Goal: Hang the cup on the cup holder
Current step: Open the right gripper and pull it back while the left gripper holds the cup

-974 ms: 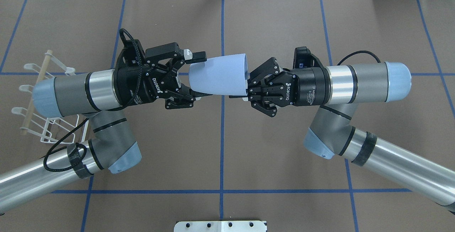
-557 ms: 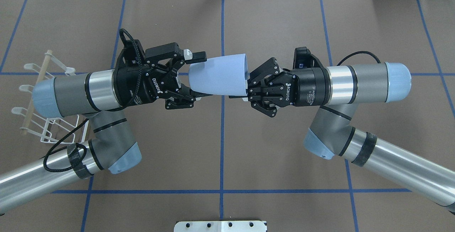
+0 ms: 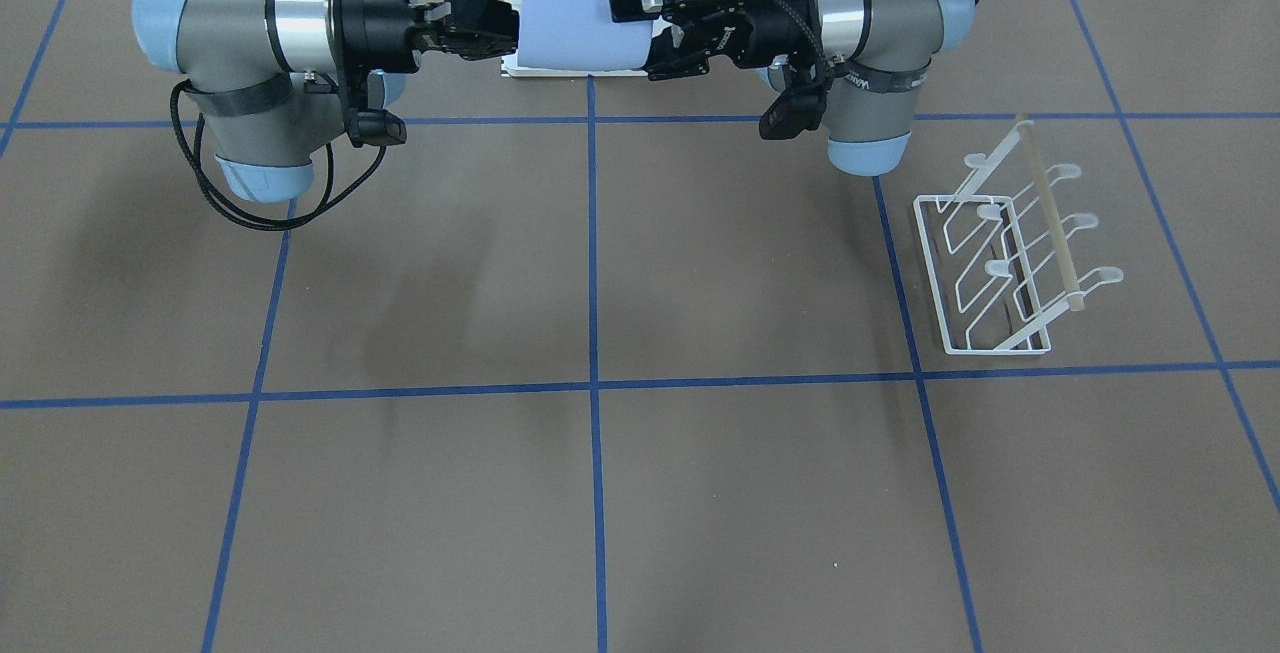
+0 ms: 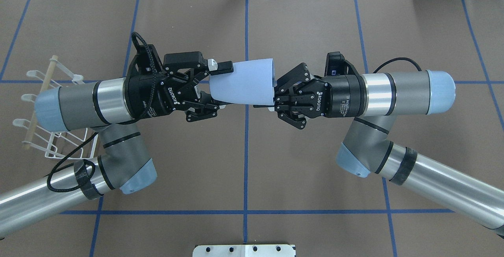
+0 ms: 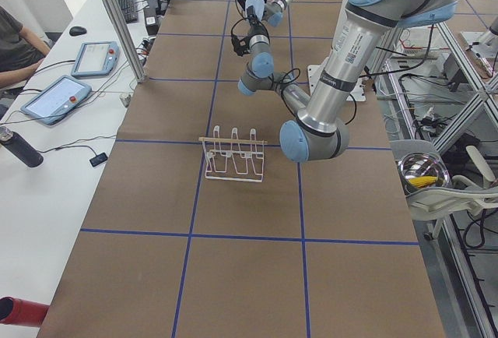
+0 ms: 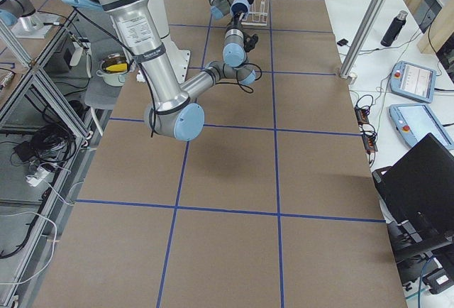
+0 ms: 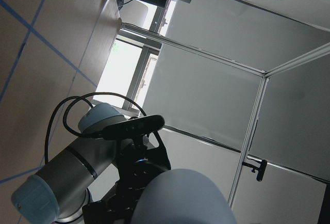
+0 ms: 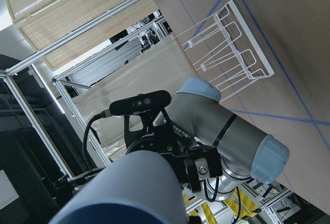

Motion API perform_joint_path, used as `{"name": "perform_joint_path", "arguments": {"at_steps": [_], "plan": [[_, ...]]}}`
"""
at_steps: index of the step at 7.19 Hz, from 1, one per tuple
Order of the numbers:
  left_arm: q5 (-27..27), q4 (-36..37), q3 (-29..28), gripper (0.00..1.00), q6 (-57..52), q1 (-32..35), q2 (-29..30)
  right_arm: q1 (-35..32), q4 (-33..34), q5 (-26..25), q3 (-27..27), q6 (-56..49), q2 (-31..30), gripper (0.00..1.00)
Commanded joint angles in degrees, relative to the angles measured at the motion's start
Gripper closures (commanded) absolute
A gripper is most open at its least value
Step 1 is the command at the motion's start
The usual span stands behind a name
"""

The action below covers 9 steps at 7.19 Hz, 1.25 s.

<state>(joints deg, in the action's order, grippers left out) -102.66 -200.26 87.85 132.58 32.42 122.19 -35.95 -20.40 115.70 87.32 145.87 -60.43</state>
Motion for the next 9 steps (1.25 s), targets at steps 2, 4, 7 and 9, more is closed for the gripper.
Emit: {"name": "perform_joint_path", "arguments": {"at_steps": [2,4,7,9], "plan": [[0.00,0.22,0.57,1.00,2.33,-0.07,-0.55,0.00,-0.16,-0.39,0.66,-0.32,-0.38,0.00],[0.00,3.27,0.13,1.00,0.50,2.54,-0.73,-0.79,-2.10,-0.22,0.66,-9.04,-2.83,0.00],[-2.53,25.62,7.81,1.00,-11.49,9.68,-5.08,-5.16,0.52,3.18,-1.08,-33.11,-8.03,0.00],[-5.27,44.34,17.58,1.00,-27.84,13.27,-11.95,-10.17,7.54,6.46,-1.10,-54.08,-15.02,0.00]]}}
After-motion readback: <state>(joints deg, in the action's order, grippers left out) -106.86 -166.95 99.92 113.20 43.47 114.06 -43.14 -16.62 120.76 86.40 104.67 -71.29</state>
